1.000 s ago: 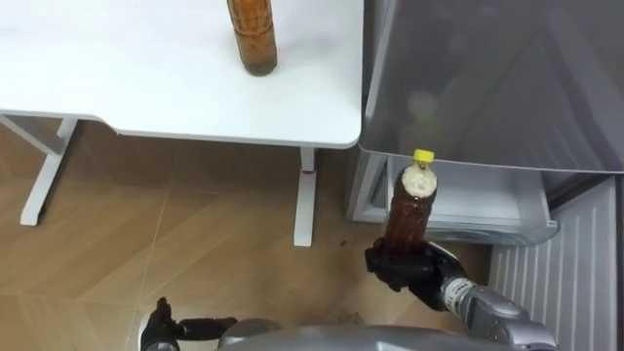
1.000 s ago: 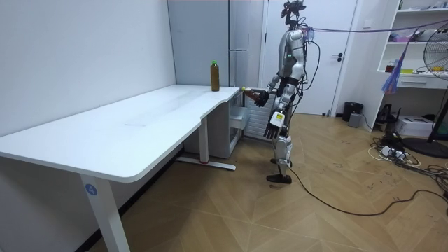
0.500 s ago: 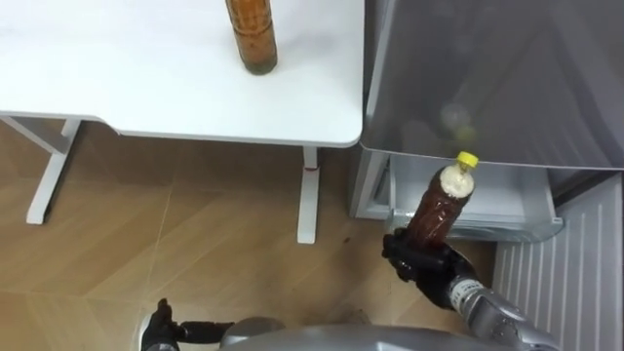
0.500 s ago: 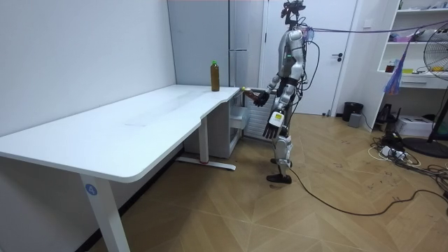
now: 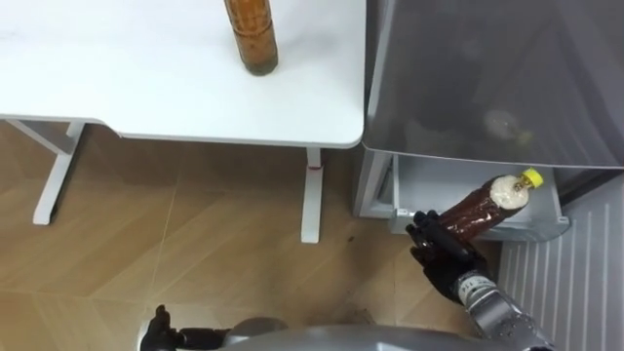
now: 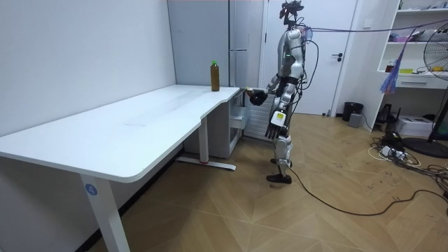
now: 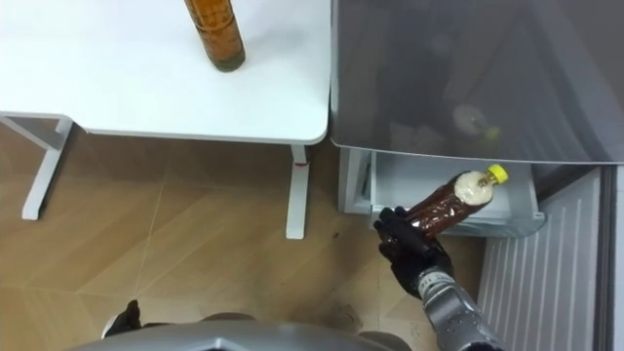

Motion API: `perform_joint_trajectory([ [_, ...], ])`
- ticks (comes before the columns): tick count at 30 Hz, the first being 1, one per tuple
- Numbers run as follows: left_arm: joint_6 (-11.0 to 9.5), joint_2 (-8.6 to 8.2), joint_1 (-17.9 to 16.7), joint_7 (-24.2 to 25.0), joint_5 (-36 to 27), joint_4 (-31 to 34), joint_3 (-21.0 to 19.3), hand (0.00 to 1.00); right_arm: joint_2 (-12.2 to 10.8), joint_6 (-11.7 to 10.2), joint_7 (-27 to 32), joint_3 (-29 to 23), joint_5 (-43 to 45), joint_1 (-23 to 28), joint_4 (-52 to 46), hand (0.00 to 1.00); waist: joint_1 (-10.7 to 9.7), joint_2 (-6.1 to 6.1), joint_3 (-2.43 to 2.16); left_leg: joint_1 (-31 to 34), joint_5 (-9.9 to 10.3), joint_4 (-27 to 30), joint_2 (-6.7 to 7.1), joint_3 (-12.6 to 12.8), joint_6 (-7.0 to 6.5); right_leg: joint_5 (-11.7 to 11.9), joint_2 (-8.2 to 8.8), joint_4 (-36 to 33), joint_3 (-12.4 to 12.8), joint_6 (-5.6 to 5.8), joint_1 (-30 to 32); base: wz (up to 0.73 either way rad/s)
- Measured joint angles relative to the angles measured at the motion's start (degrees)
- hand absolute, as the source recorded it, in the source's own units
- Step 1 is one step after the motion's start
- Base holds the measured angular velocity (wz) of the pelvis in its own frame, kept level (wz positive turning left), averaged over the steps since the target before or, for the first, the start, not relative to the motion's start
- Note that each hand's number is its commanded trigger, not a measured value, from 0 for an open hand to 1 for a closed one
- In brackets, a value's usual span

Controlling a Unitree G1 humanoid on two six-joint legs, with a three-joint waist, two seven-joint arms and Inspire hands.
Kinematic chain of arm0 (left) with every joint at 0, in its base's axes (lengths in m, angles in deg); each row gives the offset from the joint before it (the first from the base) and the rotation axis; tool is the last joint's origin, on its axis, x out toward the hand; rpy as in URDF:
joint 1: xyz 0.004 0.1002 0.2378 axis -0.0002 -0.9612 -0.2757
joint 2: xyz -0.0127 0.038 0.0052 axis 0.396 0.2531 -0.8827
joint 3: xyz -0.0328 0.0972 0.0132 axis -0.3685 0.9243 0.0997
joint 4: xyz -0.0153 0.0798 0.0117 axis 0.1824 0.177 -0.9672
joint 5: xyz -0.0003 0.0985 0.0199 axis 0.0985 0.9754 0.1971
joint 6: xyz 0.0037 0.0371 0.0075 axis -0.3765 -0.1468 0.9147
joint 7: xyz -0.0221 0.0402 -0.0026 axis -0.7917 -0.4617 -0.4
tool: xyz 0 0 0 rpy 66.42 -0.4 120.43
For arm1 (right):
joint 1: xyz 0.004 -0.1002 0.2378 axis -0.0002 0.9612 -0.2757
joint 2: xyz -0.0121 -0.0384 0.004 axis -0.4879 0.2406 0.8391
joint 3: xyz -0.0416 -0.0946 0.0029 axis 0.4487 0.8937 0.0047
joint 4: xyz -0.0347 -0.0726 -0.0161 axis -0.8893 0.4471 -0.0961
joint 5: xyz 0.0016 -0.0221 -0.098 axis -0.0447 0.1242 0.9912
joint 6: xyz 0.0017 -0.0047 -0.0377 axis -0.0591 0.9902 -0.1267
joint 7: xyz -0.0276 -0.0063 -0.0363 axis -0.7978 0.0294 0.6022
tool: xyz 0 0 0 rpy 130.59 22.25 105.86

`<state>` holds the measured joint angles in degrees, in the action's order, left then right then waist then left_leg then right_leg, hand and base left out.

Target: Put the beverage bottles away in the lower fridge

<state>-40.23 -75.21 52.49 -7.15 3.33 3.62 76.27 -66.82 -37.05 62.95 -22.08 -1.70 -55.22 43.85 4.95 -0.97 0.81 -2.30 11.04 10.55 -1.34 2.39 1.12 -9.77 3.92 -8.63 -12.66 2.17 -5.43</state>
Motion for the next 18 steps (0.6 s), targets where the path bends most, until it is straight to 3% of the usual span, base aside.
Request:
perform_joint_trajectory([
  [7, 0.79, 0.0, -0.62, 0.02, 0.73, 0.06, -0.14, 0.0, -0.03, 0.06, 1.82, -0.02, -2.32, -0.39, 2.71, 1.0, 0.13, -0.36, -0.21, -0.41, 0.01, 0.19, 0.0, -0.01, 0.01, 0.0, -0.01, -0.07, 0.07, -0.01, -0.78, 0.0],
  [18, 3.37, 0.0, -3.66, 0.09, 9.15, -0.11, -0.35, 0.0, 0.35, -0.07, 2.37, -0.59, -15.58, -1.57, 1.88, 1.0, 0.2, -1.02, -0.29, -0.37, 0.03, 0.79, 0.02, -0.12, 0.02, -0.02, 0.01, 0.02, -0.13, 0.02, -1.19, 0.0],
])
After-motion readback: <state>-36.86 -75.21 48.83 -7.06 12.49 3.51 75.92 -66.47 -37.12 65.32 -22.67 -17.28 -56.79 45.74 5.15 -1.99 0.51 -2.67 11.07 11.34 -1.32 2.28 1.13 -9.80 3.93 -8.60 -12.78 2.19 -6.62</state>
